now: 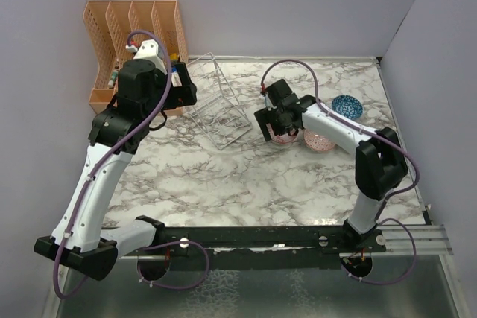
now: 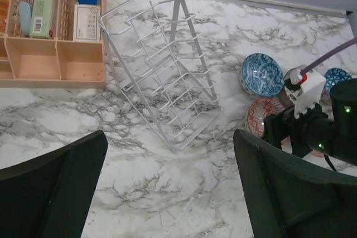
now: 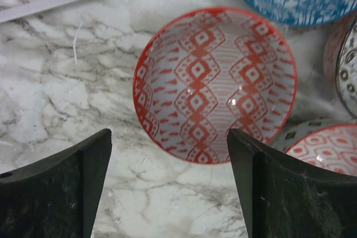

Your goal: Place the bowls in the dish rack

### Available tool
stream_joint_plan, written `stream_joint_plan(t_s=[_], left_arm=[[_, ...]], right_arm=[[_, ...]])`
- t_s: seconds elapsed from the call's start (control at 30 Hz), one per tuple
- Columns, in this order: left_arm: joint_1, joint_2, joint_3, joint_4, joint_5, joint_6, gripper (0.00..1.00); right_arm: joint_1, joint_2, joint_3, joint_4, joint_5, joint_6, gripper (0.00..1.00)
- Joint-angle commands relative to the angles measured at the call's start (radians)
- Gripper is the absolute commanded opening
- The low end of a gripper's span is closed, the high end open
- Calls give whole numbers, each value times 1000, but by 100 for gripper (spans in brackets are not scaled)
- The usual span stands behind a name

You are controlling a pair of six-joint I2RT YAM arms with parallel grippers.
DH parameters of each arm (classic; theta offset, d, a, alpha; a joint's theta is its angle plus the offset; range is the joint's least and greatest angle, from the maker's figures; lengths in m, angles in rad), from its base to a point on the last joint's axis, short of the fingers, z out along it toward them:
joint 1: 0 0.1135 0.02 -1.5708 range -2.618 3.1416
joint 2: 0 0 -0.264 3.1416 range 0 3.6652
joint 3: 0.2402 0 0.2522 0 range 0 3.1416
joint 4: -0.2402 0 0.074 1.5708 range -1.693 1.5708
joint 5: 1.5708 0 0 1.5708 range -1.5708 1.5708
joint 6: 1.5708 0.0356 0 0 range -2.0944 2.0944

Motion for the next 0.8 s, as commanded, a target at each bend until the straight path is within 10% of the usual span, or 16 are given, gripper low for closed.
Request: stream_joint_plan(t_s=[0.0,0.77], left_arm=[[-4,-9,-36,28,-18,36,99],[-4,-36,-73,8,-124,22,99]], right_arm=[[11,73,69,89,59,-102,83],[73,219,99,102,192,-35,26]])
